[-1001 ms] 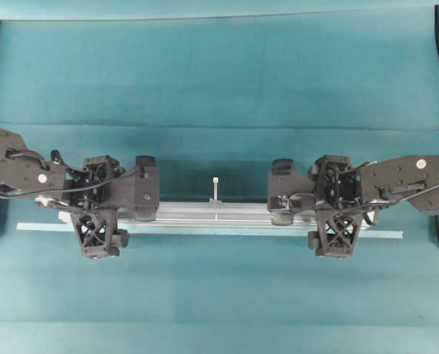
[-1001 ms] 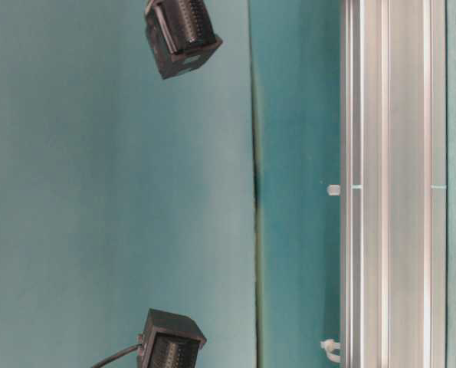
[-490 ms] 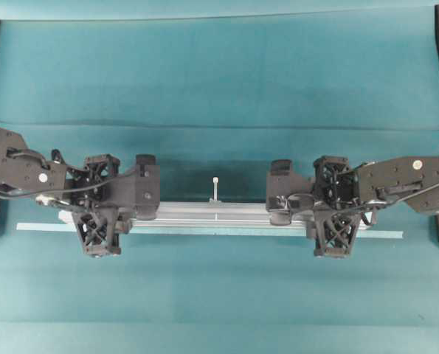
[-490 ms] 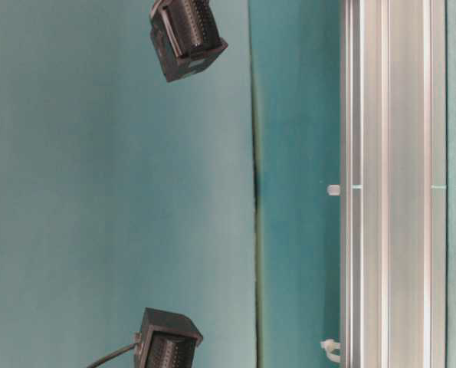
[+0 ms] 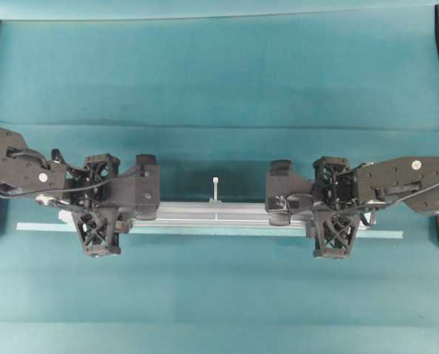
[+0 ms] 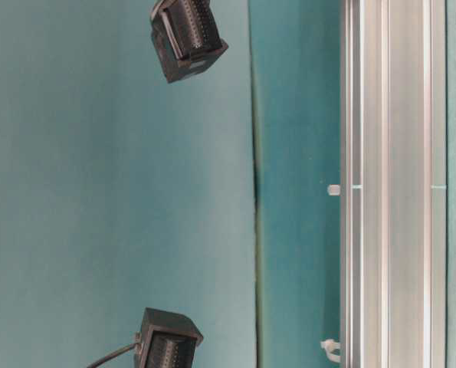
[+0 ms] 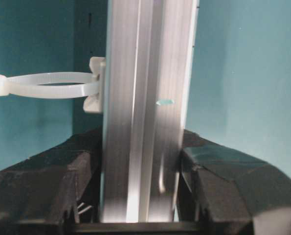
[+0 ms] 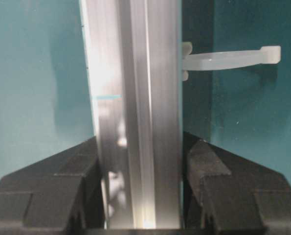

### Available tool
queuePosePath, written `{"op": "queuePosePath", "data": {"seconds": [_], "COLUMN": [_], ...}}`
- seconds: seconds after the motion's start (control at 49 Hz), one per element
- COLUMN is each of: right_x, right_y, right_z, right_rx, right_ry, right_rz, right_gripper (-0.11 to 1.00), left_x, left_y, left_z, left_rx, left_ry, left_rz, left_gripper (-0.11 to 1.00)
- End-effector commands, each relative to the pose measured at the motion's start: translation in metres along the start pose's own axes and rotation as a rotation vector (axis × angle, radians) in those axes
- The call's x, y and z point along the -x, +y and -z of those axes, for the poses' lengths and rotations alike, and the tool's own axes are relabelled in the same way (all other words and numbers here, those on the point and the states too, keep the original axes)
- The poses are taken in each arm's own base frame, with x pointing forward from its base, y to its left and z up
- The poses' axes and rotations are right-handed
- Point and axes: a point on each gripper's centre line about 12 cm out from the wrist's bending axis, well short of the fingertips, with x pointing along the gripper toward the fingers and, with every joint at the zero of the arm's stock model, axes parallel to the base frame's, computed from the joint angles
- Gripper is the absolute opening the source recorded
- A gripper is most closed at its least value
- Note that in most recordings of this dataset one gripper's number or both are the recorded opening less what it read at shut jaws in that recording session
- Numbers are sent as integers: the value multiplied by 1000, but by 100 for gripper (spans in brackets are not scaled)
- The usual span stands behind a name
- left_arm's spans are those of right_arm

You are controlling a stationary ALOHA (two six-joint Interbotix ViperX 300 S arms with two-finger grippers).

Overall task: Lift the large metal rail with both hands.
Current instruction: 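Lift the rail upward and toward the back with both grippers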

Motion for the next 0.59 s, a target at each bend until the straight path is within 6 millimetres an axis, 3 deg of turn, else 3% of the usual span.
{"op": "queuePosePath", "data": {"seconds": [0.0,0.163,0.388,0.572], "right_x": [-1,23,78,122], "right_y": [-1,-1,-4,-4], "right_z": [-1,-10,-18,-24], "right_rx": [-3,-11,-24,-29], "right_ry": [1,-27,-14,-41], "right_rz": [0,-5,-4,-10], "right_gripper": [39,39,39,39], "left_x": [3,21,76,117], "left_y": [-2,-4,-2,-2], "left_z": [-6,-18,-39,-45], "left_rx": [6,4,1,3], "left_ry": [-24,-62,-104,-112], "left_rz": [6,10,5,5], "left_gripper": [36,36,36,36]}}
